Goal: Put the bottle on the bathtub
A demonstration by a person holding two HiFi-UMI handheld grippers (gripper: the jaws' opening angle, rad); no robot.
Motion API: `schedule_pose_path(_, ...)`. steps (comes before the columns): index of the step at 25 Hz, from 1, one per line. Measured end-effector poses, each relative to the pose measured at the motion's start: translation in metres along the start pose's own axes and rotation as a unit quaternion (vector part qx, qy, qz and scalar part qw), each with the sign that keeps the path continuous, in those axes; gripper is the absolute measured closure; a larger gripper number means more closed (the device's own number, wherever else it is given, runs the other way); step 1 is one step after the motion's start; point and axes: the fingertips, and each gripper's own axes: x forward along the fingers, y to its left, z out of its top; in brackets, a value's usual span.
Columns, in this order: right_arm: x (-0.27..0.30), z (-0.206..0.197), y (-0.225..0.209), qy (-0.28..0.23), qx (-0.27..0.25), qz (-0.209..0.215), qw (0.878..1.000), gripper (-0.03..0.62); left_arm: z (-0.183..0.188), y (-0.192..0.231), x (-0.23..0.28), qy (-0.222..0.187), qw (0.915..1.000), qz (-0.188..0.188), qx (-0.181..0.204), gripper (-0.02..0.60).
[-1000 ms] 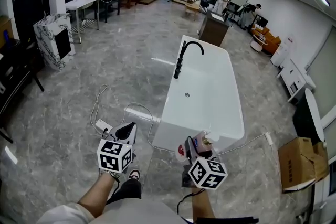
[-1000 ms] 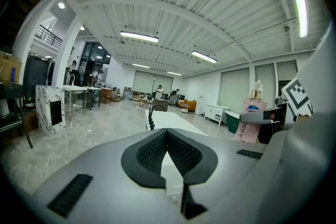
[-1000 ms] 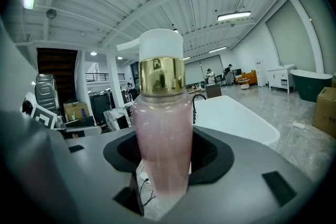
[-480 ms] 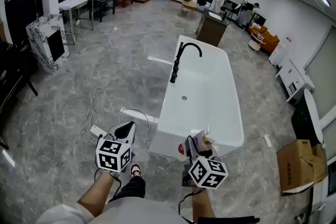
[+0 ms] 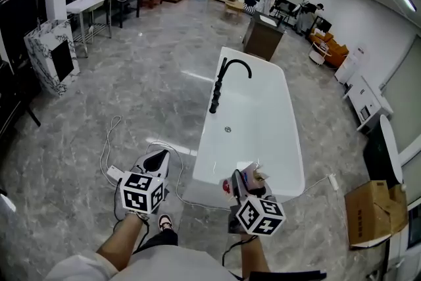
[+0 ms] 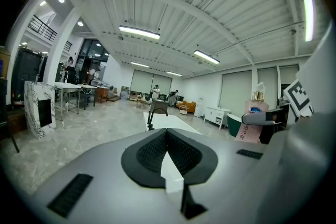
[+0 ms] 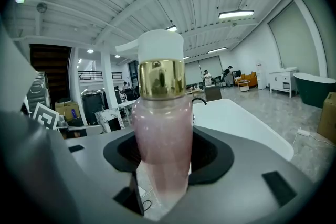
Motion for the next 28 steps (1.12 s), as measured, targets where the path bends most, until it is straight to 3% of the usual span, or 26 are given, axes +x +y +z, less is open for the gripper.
schedule_pose_path(18, 0.109, 0.048, -0.015, 0.001, -0.005, -0.017, 1.0, 0.355, 0.041, 0.056, 0.111, -0.004, 0.9998, -0.016, -0.01, 0.566)
schedule_pose_path(28, 0.149, 0.049, -0.023, -0.003, 0.001, -0.034, 0.999, 0.356, 0.024, 0.082, 0.153, 0.02, 0.9994, -0.022, -0.018, 0.566)
